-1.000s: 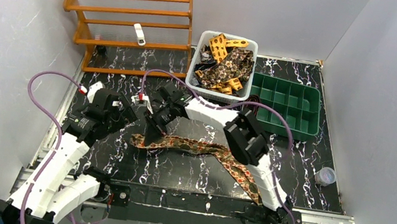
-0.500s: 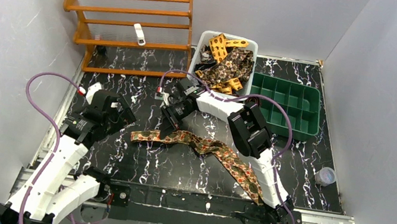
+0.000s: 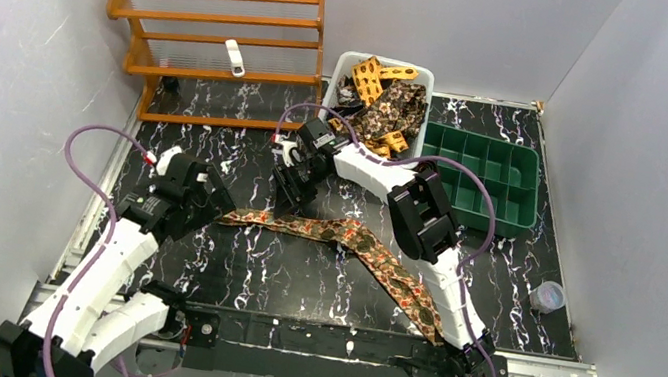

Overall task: Roll the ties
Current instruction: Flatten out the tie at the center of the board.

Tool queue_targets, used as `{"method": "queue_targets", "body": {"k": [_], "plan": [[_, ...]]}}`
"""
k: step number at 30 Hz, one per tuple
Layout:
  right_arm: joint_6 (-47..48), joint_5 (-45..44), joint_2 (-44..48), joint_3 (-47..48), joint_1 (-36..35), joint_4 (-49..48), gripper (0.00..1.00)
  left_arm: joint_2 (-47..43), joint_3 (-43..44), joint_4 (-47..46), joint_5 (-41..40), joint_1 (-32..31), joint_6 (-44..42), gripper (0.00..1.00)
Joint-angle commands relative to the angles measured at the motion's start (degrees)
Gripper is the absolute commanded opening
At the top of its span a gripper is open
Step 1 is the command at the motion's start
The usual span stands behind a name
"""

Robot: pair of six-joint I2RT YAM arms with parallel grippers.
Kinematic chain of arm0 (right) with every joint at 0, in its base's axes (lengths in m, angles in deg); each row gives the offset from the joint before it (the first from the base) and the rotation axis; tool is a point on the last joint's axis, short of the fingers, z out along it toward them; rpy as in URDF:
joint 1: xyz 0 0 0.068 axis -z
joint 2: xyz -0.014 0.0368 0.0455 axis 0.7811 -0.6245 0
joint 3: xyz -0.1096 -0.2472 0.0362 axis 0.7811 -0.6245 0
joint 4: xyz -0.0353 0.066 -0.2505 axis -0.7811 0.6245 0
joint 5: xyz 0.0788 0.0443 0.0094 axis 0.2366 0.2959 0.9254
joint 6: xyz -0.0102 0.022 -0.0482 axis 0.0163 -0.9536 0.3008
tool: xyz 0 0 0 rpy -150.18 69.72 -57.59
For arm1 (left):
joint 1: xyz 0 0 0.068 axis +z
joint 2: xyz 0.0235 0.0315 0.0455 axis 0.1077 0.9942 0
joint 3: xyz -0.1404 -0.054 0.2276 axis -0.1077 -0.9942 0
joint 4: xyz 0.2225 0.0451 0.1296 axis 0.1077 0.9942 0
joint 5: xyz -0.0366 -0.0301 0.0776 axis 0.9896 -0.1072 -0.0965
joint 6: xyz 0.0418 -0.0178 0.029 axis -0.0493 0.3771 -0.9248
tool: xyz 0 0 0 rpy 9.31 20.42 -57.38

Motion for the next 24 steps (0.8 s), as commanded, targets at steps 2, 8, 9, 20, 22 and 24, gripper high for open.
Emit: {"method": "queue_targets", "body": {"k": [2,8,9,20,22,24], "plan": [[0.2,-8.6,8.7,-2.2,0.0,-1.6,0.56,4.1,-3.3,-1.0,-1.3,0.3,1.2,0.98],[-2.7,-23.4,24.9,-16.0,0.2,-8.9,0.67,8.2,-4.4,-4.7,-4.3,0.9,1.1,0.98],[-4.1,-25.9,28.4,-19.8,0.5,-11.1,0.76,8.7,-4.8,-5.9,-4.3,1.3,0.8,0.98],[-33.7,-31.1,61.3,-60.8,8.6,-18.2,0.99,15.4,-5.6,-13.8,0.7,6.3,-4.5,0.98],[-38.0,-29.5,65.7,-65.6,8.6,-17.6,0.99,15.9,-5.5,-13.9,0.6,7.5,-5.3,0.98],[-42.2,-29.2,70.0,-68.8,8.7,-14.4,0.98,15.9,-5.0,-14.0,0.5,8.5,-5.9,0.98]]}}
